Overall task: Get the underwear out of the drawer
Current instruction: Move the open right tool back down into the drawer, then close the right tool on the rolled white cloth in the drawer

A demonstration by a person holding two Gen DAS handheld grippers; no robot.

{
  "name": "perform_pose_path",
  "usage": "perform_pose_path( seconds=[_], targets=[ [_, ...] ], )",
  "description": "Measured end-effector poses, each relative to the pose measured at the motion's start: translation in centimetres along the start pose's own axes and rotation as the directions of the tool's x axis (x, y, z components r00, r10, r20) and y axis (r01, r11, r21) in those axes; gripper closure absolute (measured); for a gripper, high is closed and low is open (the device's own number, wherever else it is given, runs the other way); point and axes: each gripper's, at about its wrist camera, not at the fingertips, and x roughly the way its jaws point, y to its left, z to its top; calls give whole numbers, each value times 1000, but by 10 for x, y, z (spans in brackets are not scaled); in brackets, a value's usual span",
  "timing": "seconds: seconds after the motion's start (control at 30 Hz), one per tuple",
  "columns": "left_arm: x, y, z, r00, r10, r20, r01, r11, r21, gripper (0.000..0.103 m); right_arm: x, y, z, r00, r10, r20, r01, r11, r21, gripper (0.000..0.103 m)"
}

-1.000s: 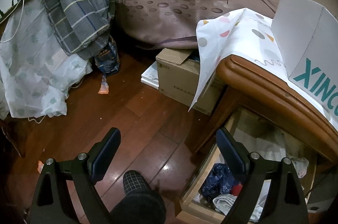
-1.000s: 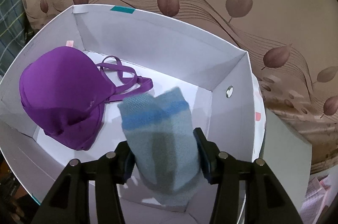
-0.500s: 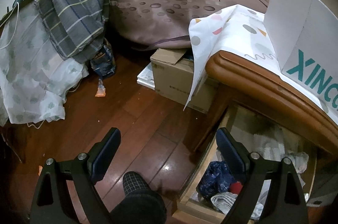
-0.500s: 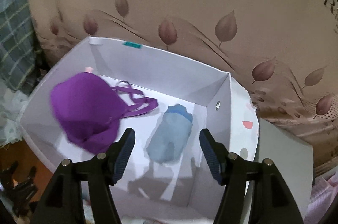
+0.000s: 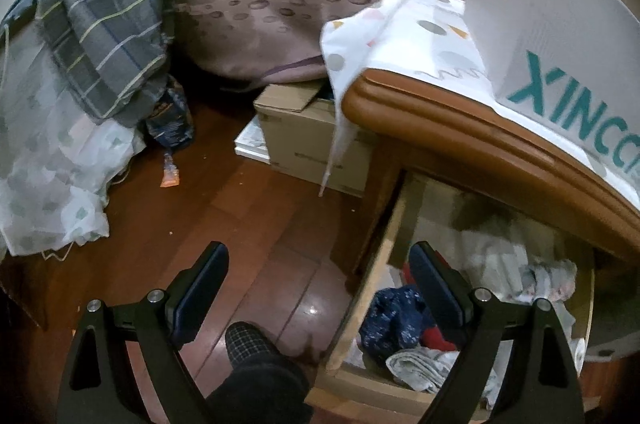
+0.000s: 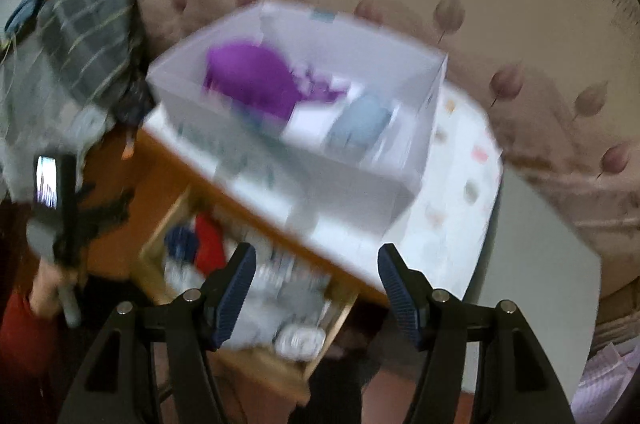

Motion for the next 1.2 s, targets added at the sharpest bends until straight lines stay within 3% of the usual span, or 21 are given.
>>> perform_pose_path(
  seconds=[0.17, 0.3, 0.47, 0.83, 0.9, 0.97, 1.07, 1.2],
  targets=[
    [1, -10, -3, 1000, -22, -11, 22, 999, 45, 13, 52, 12, -46, 987, 33, -160, -43, 997, -61, 38],
    [3, -13, -4, 1000, -22, -15, 22, 998, 61, 13, 107, 19, -77, 953, 68, -295, -98, 991, -89, 38],
    [6, -13, -6, 997, -65, -44, 68, 996, 66, 13, 161, 19, -94, 915, 55, -399, -115, 985, -127, 38],
    [7, -27, -11, 993, -100, -66, 107, 986, 124, 13, 234, 26, -112, 862, 15, -506, -141, 967, -211, 38],
    [9, -28, -11, 991, -104, -79, 114, 986, 124, 13, 241, 30, -112, 863, 29, -505, -161, 962, -221, 37],
    [11, -28, -10, 990, -114, -85, 124, 985, 121, 13, 253, 34, -115, 837, 33, -546, -180, 960, -217, 37],
    [10, -32, -11, 990, -112, -84, 123, 983, 134, 13, 264, 41, -120, 827, 29, -561, -202, 947, -249, 37],
    [12, -37, -14, 990, -107, -94, 121, 980, 160, 13, 277, 40, -124, 809, 69, -584, -228, 952, -203, 37]
  ],
)
